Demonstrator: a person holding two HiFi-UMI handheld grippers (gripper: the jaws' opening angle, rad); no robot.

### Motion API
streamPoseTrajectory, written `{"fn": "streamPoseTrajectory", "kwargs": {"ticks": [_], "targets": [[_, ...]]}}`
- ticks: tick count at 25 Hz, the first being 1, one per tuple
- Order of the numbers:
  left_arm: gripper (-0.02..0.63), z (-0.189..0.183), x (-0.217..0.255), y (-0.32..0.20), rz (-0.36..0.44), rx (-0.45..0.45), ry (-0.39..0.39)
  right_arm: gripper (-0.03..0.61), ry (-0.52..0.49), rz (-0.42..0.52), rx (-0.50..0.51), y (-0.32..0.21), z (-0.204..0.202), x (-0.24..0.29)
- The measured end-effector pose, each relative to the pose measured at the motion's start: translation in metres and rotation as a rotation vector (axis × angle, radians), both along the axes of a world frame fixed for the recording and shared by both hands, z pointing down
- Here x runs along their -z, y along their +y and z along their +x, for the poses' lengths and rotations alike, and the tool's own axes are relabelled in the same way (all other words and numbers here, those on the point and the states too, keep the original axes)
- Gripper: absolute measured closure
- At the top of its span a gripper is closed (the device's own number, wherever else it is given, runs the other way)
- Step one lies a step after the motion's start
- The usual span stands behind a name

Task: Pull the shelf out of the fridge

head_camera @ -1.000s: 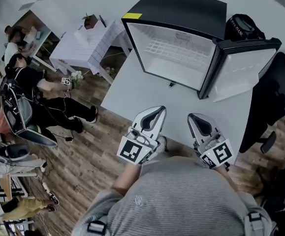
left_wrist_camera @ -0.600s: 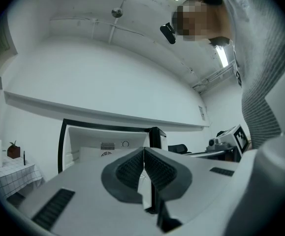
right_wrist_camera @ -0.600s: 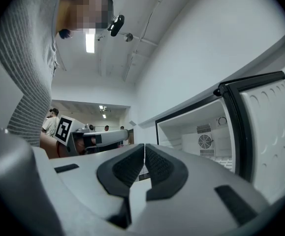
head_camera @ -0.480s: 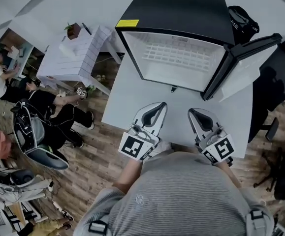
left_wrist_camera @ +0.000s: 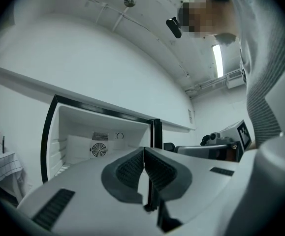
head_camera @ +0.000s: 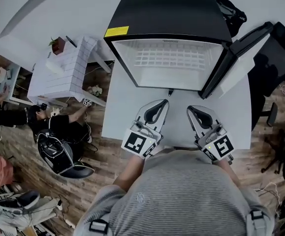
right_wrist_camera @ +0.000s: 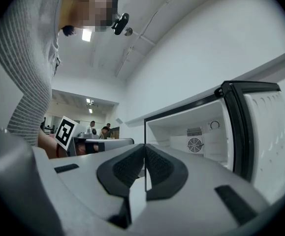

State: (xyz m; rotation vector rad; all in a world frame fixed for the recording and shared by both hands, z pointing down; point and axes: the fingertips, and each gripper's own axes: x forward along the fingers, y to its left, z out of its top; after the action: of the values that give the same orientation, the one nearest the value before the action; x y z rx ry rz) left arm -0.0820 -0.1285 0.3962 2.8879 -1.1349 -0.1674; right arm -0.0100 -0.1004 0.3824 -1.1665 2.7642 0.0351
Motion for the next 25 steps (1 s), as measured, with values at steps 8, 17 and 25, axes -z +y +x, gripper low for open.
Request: {"fn": "streamPoseTrajectory", "kwargs": {"ticks": [8,17,25], "targets": [[0.601,0.012,-0.008,-0.020,-0.005,-0.050,-0.002,0.565,0.006,-0.006,-0.090,-0.010,0.016,-0.001],[0.601,0.013,-0.022,-0.029,-0.074,-0.001,0.069,0.565,0.019,-0.002,-0.072,-0.016,0.014,-0.007],[0.601,0.009,-0.033,-0.059,-0.412,-0.022,0.557,0.565,0.010,0.003,-0.037,-0.016,0.007,-0.003]]}}
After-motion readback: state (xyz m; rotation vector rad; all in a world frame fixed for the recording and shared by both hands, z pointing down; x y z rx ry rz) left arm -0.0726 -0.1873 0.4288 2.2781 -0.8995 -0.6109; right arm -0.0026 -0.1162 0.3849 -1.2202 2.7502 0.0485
